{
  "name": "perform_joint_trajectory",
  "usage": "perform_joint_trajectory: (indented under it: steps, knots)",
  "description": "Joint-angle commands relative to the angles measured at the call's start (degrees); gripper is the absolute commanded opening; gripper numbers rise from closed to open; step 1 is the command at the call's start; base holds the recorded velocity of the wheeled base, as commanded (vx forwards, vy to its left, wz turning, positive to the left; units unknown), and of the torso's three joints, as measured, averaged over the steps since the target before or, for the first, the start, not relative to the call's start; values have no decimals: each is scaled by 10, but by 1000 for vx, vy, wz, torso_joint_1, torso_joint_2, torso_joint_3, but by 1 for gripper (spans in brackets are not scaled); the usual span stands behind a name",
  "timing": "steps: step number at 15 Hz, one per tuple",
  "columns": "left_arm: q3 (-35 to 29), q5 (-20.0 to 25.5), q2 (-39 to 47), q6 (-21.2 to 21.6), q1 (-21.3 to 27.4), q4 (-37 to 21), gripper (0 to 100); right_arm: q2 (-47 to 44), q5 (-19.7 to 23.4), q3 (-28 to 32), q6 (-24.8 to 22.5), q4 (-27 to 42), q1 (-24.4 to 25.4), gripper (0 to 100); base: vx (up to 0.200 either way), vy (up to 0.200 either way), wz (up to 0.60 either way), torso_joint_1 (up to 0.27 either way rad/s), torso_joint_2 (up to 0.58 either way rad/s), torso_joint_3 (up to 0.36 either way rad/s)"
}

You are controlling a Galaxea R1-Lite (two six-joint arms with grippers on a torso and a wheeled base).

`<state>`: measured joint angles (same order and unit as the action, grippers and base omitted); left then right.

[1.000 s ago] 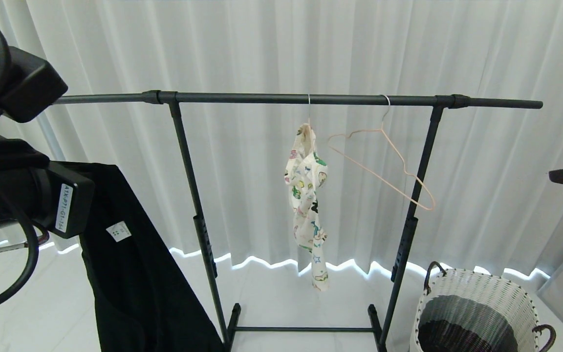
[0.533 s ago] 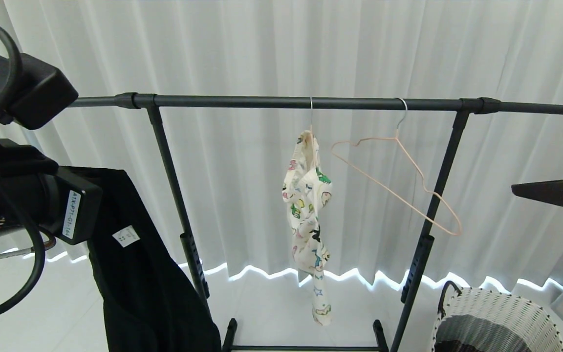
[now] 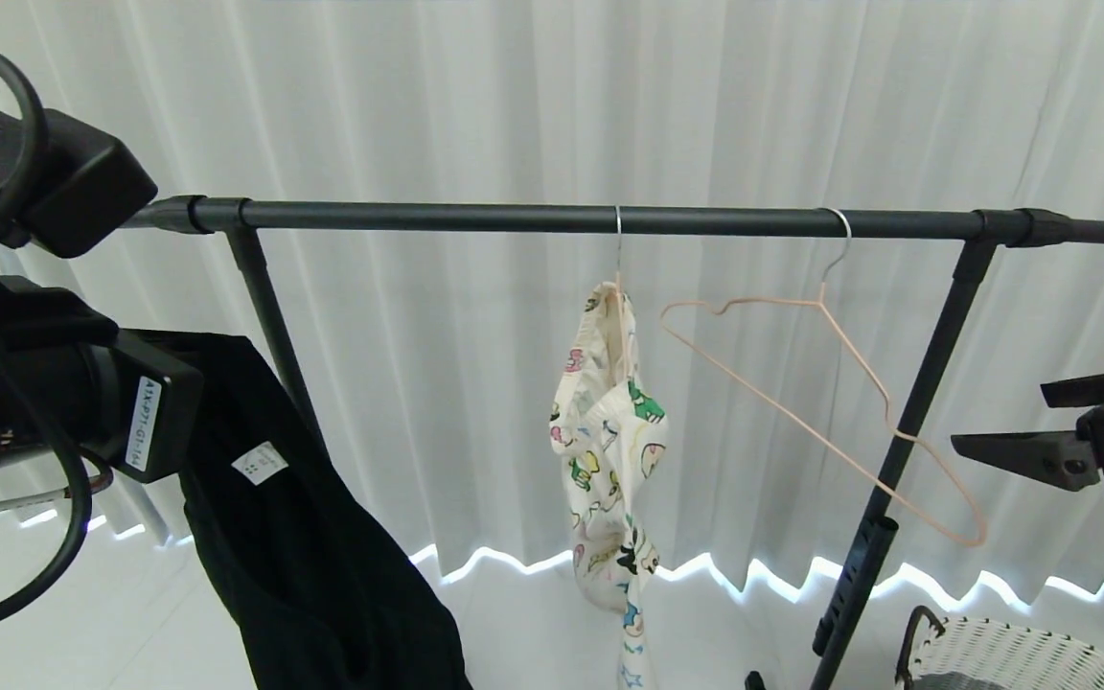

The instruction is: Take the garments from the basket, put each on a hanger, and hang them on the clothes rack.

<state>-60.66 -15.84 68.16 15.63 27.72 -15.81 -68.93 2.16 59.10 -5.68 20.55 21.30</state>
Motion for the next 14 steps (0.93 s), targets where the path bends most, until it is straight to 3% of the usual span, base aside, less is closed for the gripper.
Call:
perform_joint_trajectory:
  steps: [1, 5, 7, 11, 14]
  knots:
    - [0, 0, -4, -1, 1, 0, 0, -8, 1, -11, 0, -1, -11, 100, 0, 0, 0, 0, 0, 0]
    - [35, 0, -36, 0, 35, 0, 0, -60, 66, -50, -49, -88, -56, 100, 0, 0, 0, 0, 0, 0]
    - [45, 0, -53, 0, 38, 0, 0, -100, 96, -51, -51, -118, -58, 100, 0, 0, 0, 0, 0, 0]
    - [44, 0, -60, 1, 38, 1, 0, -194, 109, -42, -51, -217, -64, 100, 0, 0, 0, 0, 0, 0]
    - [44, 0, -60, 2, 38, 1, 0, -240, 117, -15, -49, -231, -81, 100, 0, 0, 0, 0, 0, 0]
